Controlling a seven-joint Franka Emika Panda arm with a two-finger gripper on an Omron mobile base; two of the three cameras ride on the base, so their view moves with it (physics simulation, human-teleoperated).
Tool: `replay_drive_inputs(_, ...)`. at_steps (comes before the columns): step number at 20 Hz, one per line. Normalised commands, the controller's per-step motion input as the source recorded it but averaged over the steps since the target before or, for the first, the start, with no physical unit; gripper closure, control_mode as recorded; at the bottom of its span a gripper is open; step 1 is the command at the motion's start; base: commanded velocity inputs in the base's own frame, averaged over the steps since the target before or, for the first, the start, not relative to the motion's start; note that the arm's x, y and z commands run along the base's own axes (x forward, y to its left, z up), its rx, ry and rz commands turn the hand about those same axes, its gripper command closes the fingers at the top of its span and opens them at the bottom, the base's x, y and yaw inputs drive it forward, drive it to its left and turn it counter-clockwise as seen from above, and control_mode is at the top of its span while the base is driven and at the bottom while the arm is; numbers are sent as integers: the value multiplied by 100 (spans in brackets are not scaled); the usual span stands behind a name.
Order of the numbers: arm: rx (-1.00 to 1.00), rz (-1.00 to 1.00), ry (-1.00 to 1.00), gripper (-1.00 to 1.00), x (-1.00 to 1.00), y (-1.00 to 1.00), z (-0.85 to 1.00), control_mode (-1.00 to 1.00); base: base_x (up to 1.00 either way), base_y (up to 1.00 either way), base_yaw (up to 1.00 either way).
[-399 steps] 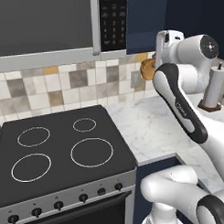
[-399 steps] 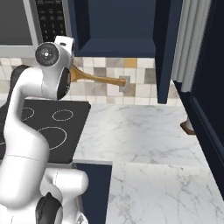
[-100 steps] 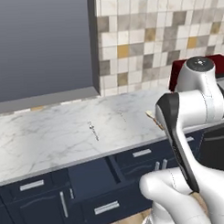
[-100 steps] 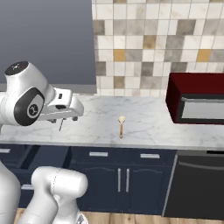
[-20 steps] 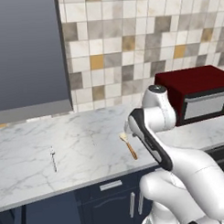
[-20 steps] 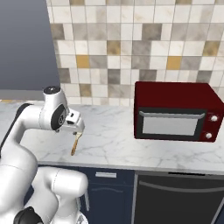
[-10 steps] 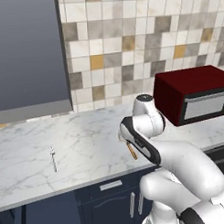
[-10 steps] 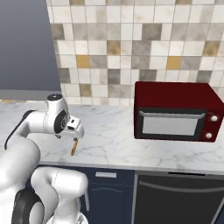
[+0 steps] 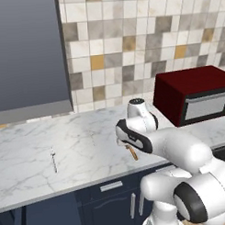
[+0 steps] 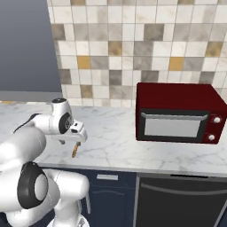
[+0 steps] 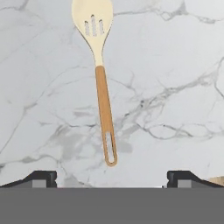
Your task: Organize the utensils by type. Pick up the wooden spoons from the counter and place them in the open cabinet. Then pick up the metallic utensils from the counter and place them in the open drawer.
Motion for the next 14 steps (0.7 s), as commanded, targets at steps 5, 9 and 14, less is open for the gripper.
replay_drive_inputs(5, -7, 0, 0, -100, 23, 0, -20, -100, 0, 0, 0)
replay_drive_inputs(9, 0, 0, 0, -100, 30, 0, -25, -100, 0, 0, 0)
replay_drive_inputs(14, 0, 0, 0, -100, 31, 0, -24, -100, 0, 0, 0)
